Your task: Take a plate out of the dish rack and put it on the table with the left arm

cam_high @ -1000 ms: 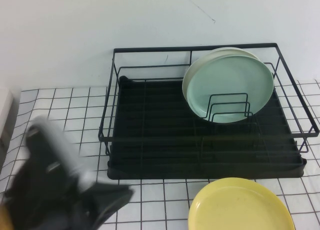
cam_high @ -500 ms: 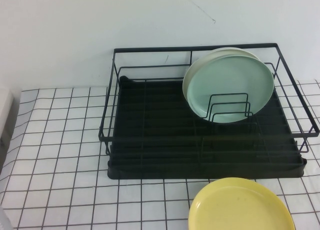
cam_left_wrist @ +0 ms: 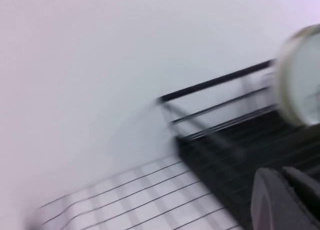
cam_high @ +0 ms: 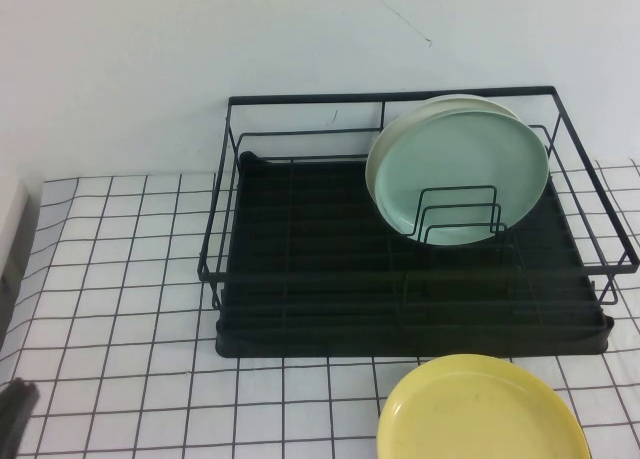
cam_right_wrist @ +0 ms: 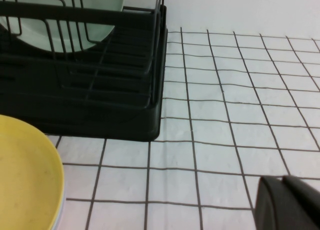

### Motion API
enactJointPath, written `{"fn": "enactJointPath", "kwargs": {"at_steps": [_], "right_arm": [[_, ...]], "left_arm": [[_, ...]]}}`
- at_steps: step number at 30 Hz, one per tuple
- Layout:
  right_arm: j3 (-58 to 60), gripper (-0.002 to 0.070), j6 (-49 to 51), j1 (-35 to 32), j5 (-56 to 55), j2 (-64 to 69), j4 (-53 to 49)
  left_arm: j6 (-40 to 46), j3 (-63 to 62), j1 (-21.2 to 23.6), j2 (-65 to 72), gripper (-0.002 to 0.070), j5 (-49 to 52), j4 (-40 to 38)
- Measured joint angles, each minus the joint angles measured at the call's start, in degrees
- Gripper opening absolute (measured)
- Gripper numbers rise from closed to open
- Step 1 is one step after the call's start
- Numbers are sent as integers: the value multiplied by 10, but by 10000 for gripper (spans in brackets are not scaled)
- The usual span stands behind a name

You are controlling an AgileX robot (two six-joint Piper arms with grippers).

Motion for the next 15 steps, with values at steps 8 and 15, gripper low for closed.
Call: {"fn": "enactJointPath", "kwargs": {"at_steps": [8, 15], "right_arm": [[0, -1, 0, 0, 0, 0, 0], [0, -1, 0, 0, 0, 0, 0]], "left_arm": [[-149, 19, 223, -88, -1, 70, 89], [-175, 19, 266, -109, -2, 221, 99]]}}
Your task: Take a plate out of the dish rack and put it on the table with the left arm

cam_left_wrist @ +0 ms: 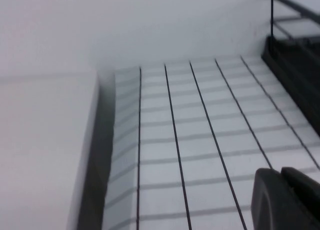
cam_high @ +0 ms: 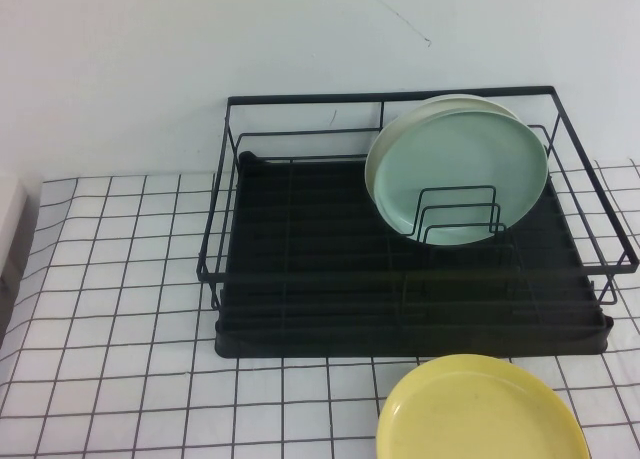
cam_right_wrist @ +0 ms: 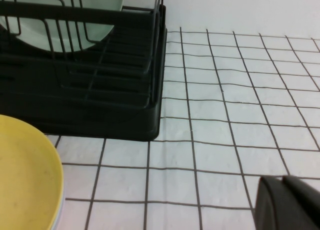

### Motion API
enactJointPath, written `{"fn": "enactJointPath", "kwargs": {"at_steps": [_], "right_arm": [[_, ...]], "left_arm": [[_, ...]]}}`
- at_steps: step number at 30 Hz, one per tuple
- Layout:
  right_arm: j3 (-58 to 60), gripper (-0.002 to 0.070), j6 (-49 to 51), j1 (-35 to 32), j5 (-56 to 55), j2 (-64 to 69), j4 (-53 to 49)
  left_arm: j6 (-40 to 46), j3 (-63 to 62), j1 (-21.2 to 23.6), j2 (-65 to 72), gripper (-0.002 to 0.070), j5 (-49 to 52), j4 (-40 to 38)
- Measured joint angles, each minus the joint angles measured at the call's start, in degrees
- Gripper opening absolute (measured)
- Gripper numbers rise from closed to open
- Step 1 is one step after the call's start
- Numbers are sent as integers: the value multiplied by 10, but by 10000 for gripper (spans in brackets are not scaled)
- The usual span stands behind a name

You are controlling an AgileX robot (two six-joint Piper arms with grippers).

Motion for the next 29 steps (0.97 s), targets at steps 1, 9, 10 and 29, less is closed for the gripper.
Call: {"fn": "enactJointPath", "kwargs": {"at_steps": [1, 9, 10, 29], "right_arm": [[0, -1, 0, 0, 0, 0, 0], [0, -1, 0, 0, 0, 0, 0], [0, -1, 0, 0, 0, 0, 0], [0, -1, 0, 0, 0, 0, 0]], "left_arm": [[1, 0, 0, 0, -2, 27, 0], [1, -1, 1, -1, -2, 74, 3], [1, -1, 1, -1, -2, 73, 3], [0, -1, 1, -1, -2, 75, 4]]}}
